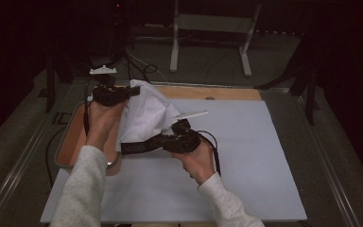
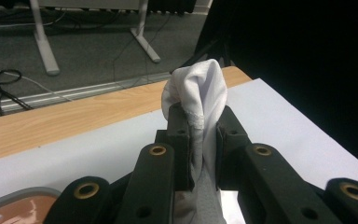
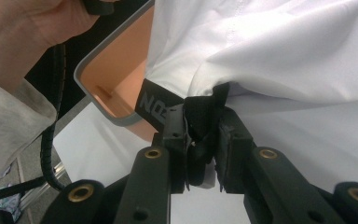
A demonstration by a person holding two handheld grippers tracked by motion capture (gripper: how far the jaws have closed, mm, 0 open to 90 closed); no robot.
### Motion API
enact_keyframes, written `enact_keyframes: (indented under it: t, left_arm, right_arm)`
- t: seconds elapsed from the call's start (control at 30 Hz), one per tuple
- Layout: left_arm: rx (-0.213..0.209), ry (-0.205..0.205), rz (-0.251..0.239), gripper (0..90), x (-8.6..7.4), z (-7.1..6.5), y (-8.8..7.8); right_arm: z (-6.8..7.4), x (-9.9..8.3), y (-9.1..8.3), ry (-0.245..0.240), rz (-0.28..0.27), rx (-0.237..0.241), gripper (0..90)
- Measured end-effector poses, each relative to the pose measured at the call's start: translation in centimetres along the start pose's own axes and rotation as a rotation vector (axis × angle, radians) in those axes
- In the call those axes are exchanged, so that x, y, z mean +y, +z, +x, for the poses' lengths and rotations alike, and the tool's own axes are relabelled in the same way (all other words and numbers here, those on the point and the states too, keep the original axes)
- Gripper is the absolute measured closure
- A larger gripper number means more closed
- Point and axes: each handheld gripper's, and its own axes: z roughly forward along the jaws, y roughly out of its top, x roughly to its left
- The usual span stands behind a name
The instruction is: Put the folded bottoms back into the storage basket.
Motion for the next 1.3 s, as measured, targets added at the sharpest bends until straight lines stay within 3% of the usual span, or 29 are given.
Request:
enact_keyframes:
  t: [0.4, 1.3]
  left_arm:
    - [0.019, -0.011, -0.005, 80.2, -0.1, 0.9, -0.8]
    - [0.054, -0.035, -0.017, 80.2, -0.3, 2.8, -2.6]
  right_arm:
    - [0.5, 0.5, 1.1, 0.012, 0.0, 0.028, 76.7]
    - [2.7, 1.9, 3.6, -0.036, 0.022, 0.043, 76.7]
